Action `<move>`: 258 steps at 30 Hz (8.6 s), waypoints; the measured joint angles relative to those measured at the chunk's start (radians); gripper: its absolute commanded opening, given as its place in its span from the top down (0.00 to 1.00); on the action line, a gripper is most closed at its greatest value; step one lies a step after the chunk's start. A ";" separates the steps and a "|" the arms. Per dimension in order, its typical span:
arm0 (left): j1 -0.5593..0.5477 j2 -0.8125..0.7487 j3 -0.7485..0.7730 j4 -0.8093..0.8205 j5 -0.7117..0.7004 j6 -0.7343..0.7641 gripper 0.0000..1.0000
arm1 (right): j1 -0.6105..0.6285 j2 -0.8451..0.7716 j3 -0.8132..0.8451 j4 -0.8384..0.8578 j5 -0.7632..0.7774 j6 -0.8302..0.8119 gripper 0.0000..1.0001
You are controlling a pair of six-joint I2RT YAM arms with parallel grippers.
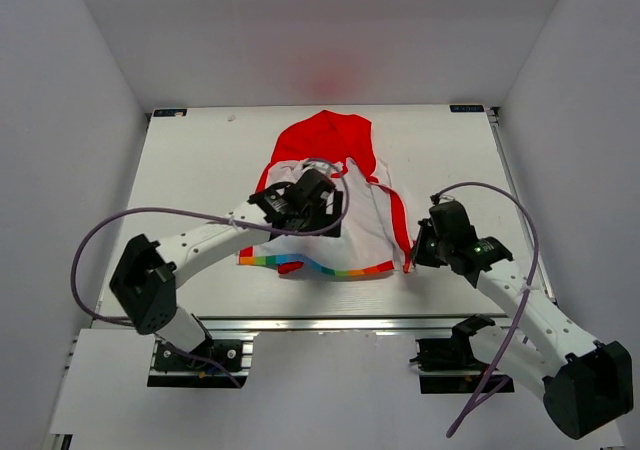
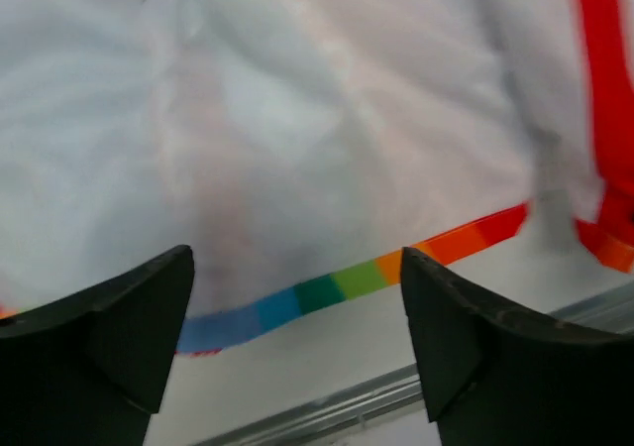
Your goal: Zip up the jacket
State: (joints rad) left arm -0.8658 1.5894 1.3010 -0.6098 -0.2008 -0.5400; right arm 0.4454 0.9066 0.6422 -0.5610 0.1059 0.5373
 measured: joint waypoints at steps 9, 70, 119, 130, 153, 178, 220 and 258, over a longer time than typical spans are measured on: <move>0.174 -0.480 -0.394 -0.218 -0.105 -0.321 0.02 | 0.037 0.030 -0.029 0.116 -0.202 -0.129 1.00; 0.087 -0.414 -0.283 0.109 0.074 -0.049 1.00 | 0.227 -0.121 0.050 -0.045 0.276 0.039 0.11; 0.388 0.311 -0.108 0.369 0.489 -0.016 0.02 | 0.126 0.507 0.034 0.396 -0.015 -0.103 0.11; 0.443 0.339 0.008 0.350 0.444 0.047 0.02 | 0.165 0.425 0.115 0.414 -0.002 -0.217 0.11; 0.444 -0.504 -0.526 0.221 0.400 -0.053 0.02 | 0.358 0.591 0.129 0.187 0.168 -0.031 0.68; 0.167 0.051 -0.212 0.465 0.630 -0.026 0.20 | 0.335 0.296 0.027 0.231 0.019 -0.069 1.00; 0.122 0.347 -0.185 0.788 0.842 -0.158 1.00 | 0.320 0.254 -0.122 0.388 -0.017 0.058 0.39; 0.110 0.327 -0.231 0.819 0.829 -0.185 1.00 | 0.320 0.353 -0.146 0.510 0.034 0.110 1.00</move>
State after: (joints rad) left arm -0.7559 1.9163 1.0702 0.2092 0.6277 -0.7254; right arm 0.7650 1.2594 0.4965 -0.0505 0.1398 0.6476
